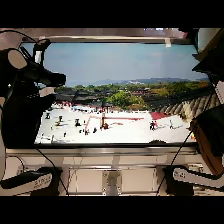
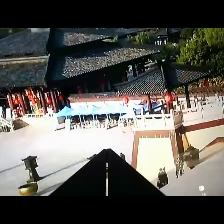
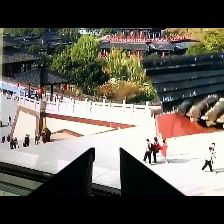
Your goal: Fold the clothes and pants, and hang the long-sleeved shirts on hangers.
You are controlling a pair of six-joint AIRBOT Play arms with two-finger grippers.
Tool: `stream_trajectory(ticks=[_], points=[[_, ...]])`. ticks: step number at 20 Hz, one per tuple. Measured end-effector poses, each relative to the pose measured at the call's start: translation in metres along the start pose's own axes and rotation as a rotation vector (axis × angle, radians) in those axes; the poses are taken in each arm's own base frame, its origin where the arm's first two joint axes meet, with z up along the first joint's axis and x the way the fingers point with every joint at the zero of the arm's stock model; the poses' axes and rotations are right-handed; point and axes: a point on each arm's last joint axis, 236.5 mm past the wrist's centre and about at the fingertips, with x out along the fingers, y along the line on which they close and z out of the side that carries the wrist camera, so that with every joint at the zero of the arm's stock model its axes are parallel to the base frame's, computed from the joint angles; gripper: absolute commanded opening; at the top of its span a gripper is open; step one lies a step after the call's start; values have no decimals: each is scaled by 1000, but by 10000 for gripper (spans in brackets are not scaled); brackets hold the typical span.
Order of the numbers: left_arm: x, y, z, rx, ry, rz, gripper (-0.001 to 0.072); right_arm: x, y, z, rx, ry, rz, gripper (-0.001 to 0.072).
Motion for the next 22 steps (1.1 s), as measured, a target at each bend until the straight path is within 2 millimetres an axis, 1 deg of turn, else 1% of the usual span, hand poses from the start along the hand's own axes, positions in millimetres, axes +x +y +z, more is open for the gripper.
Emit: stream_trajectory(ticks=[15, 16, 17, 18, 19, 20, 22], points=[[1, 1, 1, 0, -3, 3, 16, 0, 0, 2, -2, -10, -1, 194], [3, 4, 4, 0, -12, 11, 74, 0, 0, 3, -2, -14, -1, 194], [6, 12, 6, 16, -17, 40, 341, 0, 0, 5, -2, -20, -1, 194], [8, 27, 7, 27, -17, 93, 604, 0, 0, 6, -2, -26, -2, 194], [10, 51, 6, 35, -5, 178, 657, 0, 0, 7, -2, -29, -2, 194], [8, 79, 3, 22, 10, 273, 656, 0, 0, 8, -2, -32, -3, 194], [-8, 145, -8, -26, 46, 479, 656, 0, 0, 8, -2, -34, -3, 194]])
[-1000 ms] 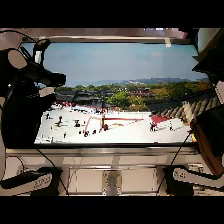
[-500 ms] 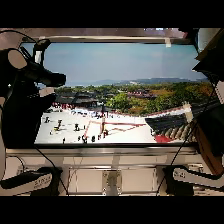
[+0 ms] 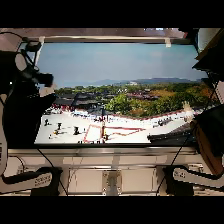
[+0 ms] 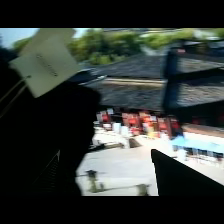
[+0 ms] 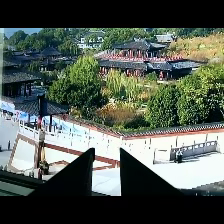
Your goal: Fold the clothes and pants, and hang the long-sleeved shirts on hangers.
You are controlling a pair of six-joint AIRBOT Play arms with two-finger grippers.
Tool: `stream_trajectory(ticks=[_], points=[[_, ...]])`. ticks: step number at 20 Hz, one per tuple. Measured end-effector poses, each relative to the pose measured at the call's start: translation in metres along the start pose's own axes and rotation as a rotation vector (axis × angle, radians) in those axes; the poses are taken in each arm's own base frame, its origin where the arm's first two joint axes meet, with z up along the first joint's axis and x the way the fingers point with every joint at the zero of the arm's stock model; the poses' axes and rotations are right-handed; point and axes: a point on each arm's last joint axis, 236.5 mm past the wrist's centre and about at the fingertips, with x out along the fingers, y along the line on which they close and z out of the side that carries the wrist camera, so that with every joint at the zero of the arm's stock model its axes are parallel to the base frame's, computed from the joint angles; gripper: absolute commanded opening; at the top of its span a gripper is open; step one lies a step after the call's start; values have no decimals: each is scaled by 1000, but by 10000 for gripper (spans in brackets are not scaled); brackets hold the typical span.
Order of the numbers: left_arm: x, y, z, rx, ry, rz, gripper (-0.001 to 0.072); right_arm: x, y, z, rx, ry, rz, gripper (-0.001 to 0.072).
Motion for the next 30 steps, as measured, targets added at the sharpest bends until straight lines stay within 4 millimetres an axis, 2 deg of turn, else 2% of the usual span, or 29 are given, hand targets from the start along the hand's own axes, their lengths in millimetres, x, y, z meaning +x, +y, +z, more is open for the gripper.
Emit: stream_trajectory(ticks=[3, 6, 8, 9, 11, 13, 15, 19, 20, 21, 22, 23, 26, 28, 30], points=[[9, 104, -34, -137, 88, 231, 655, 0, 0, 2, 0, -7, 0, 194], [10, 191, -89, -353, 177, 362, 655, 0, 0, 5, 0, -23, -1, 194], [17, 228, -127, -524, 217, 370, 655, 1, 0, 8, 0, -31, -1, 194], [25, 238, -143, -608, 228, 349, 655, 2, 1, 9, -3, -34, 1, 194], [46, 252, -167, -774, 227, 275, 655, 5, 5, 10, -12, -33, 7, 194], [68, 260, -181, -915, 208, 196, 656, 8, 13, 10, -28, -29, 19, 194], [89, 264, -186, -1024, 176, 123, 656, 12, 24, 8, -51, -18, 33, 194], [123, 268, -180, -1150, 105, 33, 654, 19, 45, 4, -97, 3, 61, 194], [131, 268, -178, -1173, 91, 13, 583, 20, 49, 3, -106, 6, 67, 194], [137, 267, -176, -1193, 83, -3, 220, 21, 53, 3, -114, 7, 72, 194], [142, 267, -175, -1209, 74, -15, 31, 22, 55, 3, -119, 7, 75, 194], [145, 266, -173, -1214, 69, -26, 13, 23, 57, 2, -123, 8, 75, 194], [137, 266, -166, -1154, 47, -46, 13, 24, 58, 3, -128, 4, 70, 194], [113, 266, -153, -1094, 2, -58, 12, 24, 57, 3, -129, 3, 66, 194], [73, 260, -128, -1031, -77, -103, 13, 24, 56, 4, -129, 2, 60, 194]])
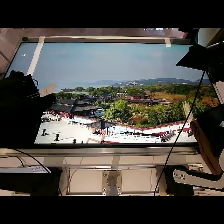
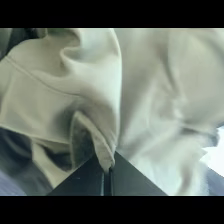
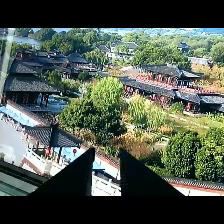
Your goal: Fold the clothes and pants, and hang the long-sleeved shirts on hangers.
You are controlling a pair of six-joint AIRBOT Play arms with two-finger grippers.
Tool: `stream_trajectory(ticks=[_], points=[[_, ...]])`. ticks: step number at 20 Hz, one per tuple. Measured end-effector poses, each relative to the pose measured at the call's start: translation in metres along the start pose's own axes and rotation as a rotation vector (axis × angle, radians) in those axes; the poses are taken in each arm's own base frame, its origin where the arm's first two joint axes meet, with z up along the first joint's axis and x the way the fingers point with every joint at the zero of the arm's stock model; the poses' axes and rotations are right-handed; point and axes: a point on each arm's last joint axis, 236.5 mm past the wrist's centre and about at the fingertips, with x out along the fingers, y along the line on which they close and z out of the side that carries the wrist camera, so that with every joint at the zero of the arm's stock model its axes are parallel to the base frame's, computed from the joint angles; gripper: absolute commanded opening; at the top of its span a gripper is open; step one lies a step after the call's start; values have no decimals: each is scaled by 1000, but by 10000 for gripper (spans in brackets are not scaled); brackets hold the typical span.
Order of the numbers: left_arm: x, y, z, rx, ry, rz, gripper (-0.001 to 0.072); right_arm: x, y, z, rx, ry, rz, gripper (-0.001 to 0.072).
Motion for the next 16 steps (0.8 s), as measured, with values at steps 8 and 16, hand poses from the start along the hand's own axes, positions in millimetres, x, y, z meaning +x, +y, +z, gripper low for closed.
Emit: stream_trajectory(ticks=[8, 16], points=[[-211, -251, -57, 400, -193, -669, 12, -2, -27, -1, -63, 9, -116, 194], [-289, -415, -269, 828, 102, -1142, 13, -7, -54, 6, -156, -10, -214, 194]])
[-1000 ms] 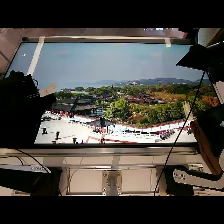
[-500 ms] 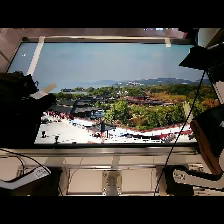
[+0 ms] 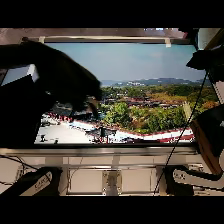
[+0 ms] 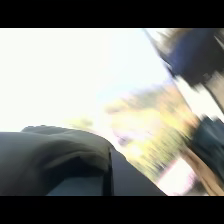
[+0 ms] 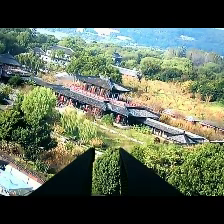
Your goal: Fold the clothes and pants, and hang the long-sleeved shirts on hangers.
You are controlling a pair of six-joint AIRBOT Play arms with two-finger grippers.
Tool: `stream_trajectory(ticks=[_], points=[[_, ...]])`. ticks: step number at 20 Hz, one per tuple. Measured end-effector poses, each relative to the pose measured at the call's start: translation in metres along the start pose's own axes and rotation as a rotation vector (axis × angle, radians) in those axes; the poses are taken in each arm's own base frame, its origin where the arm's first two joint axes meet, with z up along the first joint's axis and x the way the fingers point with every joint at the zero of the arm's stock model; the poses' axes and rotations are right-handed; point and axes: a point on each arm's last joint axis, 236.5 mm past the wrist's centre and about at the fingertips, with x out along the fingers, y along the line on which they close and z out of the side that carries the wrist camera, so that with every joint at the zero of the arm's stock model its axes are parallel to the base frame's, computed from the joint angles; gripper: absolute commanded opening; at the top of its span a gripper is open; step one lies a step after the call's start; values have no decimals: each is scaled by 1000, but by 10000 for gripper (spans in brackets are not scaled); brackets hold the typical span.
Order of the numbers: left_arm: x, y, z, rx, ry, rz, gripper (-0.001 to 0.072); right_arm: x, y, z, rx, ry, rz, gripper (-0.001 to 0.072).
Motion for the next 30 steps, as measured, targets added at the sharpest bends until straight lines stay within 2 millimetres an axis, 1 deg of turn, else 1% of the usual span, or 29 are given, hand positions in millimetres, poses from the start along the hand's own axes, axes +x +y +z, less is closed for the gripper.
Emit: stream_trajectory(ticks=[2, 4, 5, 6, 7, 8, 9, 10, 11, 12, 13, 14, 15, 16, 18, 19, 20, 21, 22, 23, 24, 25, 26, 27, 28, 30], points=[[50, -33, -24, 6, 86, -111, 13, 3, -7, 1, 5, -2, -11, 195], [102, -54, -61, -8, 201, -193, 15, 9, -12, 2, 11, 6, -14, 198], [127, -60, -84, -21, 266, -221, 82, 13, -13, 2, 14, 13, -8, 201], [148, -62, -105, -35, 323, -237, 334, 18, -14, 2, 18, 20, -2, 215], [167, -62, -123, -62, 369, -245, 518, 24, -15, 2, 22, 30, 6, 216], [180, -58, -136, -93, 405, -246, 544, 29, -16, 1, 25, 39, 13, 216], [187, -52, -143, -115, 421, -244, 544, 35, -16, 1, 29, 50, 22, 218], [189, -44, -143, -141, 424, -238, 544, 40, -18, 0, 32, 61, 25, 218], [187, -29, -141, -167, 426, -220, 542, 46, -19, -1, 36, 72, 30, 219], [180, -11, -137, -191, 428, -198, 510, 52, -21, -2, 39, 84, 35, 220], [170, 7, -133, -212, 435, -178, 438, 59, -23, -3, 45, 97, 37, 226], [156, 28, -131, -239, 449, -147, 417, 64, -25, -6, 52, 111, 42, 348], [140, 51, -131, -276, 469, -106, 417, 72, -28, -11, 63, 132, 48, 409], [126, 71, -133, -302, 486, -61, 417, 81, -28, -18, 75, 160, 63, 409], [102, 106, -145, -365, 531, 25, 417, 100, -24, -38, 107, 226, 108, 423], [94, 122, -152, -395, 544, 70, 418, 113, -19, -53, 129, 270, 144, 423], [91, 133, -159, -417, 550, 101, 419, 126, -12, -69, 152, 312, 184, 437], [92, 142, -166, -434, 552, 126, 419, 138, -4, -86, 176, 350, 225, 480], [97, 148, -171, -447, 543, 144, 421, 150, 4, -103, 203, 380, 261, 499], [103, 153, -179, -455, 545, 162, 427, 162, 13, -123, 236, 412, 297, 500], [113, 155, -187, -454, 550, 172, 487, 173, 22, -143, 270, 438, 329, 532], [124, 155, -194, -452, 555, 173, 577, 181, 29, -162, 297, 458, 351, 587], [136, 154, -204, -446, 566, 175, 605, 191, 38, -183, 331, 483, 375, 600], [148, 154, -213, -435, 576, 178, 605, 199, 45, -200, 366, 493, 390, 638], [159, 153, -221, -423, 582, 177, 605, 206, 50, -212, 398, 495, 400, 638], [178, 149, -234, -408, 592, 170, 605, 218, 58, -226, 457, 478, 413, 638]])
